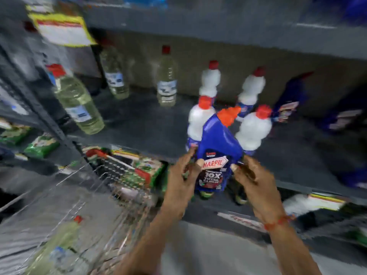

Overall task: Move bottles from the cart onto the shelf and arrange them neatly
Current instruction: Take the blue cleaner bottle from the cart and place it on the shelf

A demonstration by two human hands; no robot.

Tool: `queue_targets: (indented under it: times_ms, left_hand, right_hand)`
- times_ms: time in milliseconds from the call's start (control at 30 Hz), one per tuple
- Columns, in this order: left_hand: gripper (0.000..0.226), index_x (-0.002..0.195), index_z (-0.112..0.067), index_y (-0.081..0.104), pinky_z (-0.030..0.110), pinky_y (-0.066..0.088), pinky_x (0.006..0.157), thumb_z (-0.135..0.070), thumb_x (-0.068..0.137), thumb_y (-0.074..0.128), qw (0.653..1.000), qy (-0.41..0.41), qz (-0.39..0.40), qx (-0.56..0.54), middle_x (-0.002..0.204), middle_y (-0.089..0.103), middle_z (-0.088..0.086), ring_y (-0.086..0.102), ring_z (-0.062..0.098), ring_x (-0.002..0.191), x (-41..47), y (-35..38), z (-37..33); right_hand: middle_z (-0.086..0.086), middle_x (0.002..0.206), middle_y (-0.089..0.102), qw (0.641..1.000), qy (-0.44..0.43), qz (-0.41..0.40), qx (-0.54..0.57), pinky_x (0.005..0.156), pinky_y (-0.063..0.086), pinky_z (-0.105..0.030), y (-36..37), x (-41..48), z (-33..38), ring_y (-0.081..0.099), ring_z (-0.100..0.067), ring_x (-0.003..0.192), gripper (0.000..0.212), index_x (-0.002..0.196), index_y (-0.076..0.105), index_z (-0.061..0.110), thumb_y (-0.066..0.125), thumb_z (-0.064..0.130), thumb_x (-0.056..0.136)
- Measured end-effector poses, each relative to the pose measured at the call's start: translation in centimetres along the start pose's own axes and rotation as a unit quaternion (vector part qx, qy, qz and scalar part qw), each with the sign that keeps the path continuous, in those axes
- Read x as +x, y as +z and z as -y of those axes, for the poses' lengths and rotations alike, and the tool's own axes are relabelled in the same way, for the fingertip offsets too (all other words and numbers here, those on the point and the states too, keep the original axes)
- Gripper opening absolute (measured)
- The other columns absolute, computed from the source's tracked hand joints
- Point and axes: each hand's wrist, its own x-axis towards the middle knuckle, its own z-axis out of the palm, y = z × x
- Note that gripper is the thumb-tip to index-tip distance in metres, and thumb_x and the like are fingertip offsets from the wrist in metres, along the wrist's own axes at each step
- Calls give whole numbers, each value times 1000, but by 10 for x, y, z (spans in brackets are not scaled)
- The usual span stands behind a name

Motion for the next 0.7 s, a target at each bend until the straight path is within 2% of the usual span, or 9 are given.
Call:
queue_targets:
  times_ms: [33, 100, 200, 300, 400, 467, 500, 600, 700]
  left_hand:
    - [34, 125, -19, 57, 37, 51, 97, -10, 92, 57, 1000, 9, 15, -14, 125, 63, 7, 62, 18, 111, -6, 27, 0]
    - [33, 121, -26, 58, 31, 50, 97, -12, 92, 58, 998, 41, 44, -21, 124, 62, 0, 61, 7, 109, -14, 79, 3]
    - [33, 126, -11, 54, 30, 49, 97, -9, 93, 55, 993, 77, 91, -11, 127, 59, 11, 59, 21, 113, -7, 152, 10]
    - [34, 128, -7, 51, 25, 46, 97, -7, 94, 54, 986, 103, 126, 33, 120, 57, 11, 57, 22, 112, 16, 208, 22]
    - [38, 130, 2, 49, 20, 43, 99, -7, 94, 54, 982, 95, 144, 81, 126, 56, 22, 55, 25, 116, 41, 242, 39]
    - [40, 133, 1, 47, 31, 46, 101, -8, 94, 53, 983, 70, 149, 85, 127, 55, 22, 55, 29, 118, 51, 257, 50]
    - [40, 134, 0, 47, 34, 46, 100, -10, 95, 53, 983, 65, 145, 89, 126, 54, 21, 55, 30, 118, 55, 262, 55]
    - [41, 135, -4, 47, 30, 48, 96, -13, 95, 53, 983, 80, 132, 97, 126, 55, 19, 56, 24, 115, 63, 270, 67]
    - [42, 136, -7, 46, 33, 49, 97, -15, 95, 53, 981, 96, 130, 109, 126, 55, 16, 56, 21, 114, 70, 271, 74]
  right_hand:
    - [28, 88, 71, 1000, -5, -25, -13, 79, 49, -8, -28, -5, -4, 62, 17, 81, 27, 105, 63, 29, 62, 10, 86]
    - [20, 94, 72, 997, -14, -74, -21, 83, 51, -14, -78, -12, -17, 63, 11, 86, 28, 108, 64, 27, 61, 9, 87]
    - [-5, 108, 70, 993, -19, -120, -10, 91, 50, -34, -139, -8, -44, 61, -8, 94, 31, 118, 62, 9, 59, 5, 88]
    - [-10, 112, 65, 988, -16, -154, 16, 94, 46, -38, -179, 13, -75, 58, -12, 97, 34, 122, 58, -1, 56, -2, 89]
    - [-3, 106, 64, 985, 0, -168, 35, 89, 47, -22, -203, 38, -105, 60, 9, 87, 37, 125, 56, -4, 56, -5, 88]
    - [-5, 113, 63, 986, 3, -163, 38, 84, 47, -9, -210, 51, -123, 60, 15, 90, 38, 127, 55, -1, 56, -3, 88]
    - [-6, 117, 63, 986, 7, -161, 44, 83, 47, -7, -212, 57, -130, 61, 13, 94, 39, 128, 55, 1, 56, -1, 89]
    - [-6, 125, 63, 986, 9, -160, 47, 86, 48, -9, -215, 72, -143, 61, 2, 106, 40, 130, 55, 8, 57, 4, 90]
    - [-6, 127, 62, 985, 13, -163, 54, 86, 48, -10, -217, 78, -147, 60, -1, 109, 41, 131, 54, 10, 56, 5, 91]
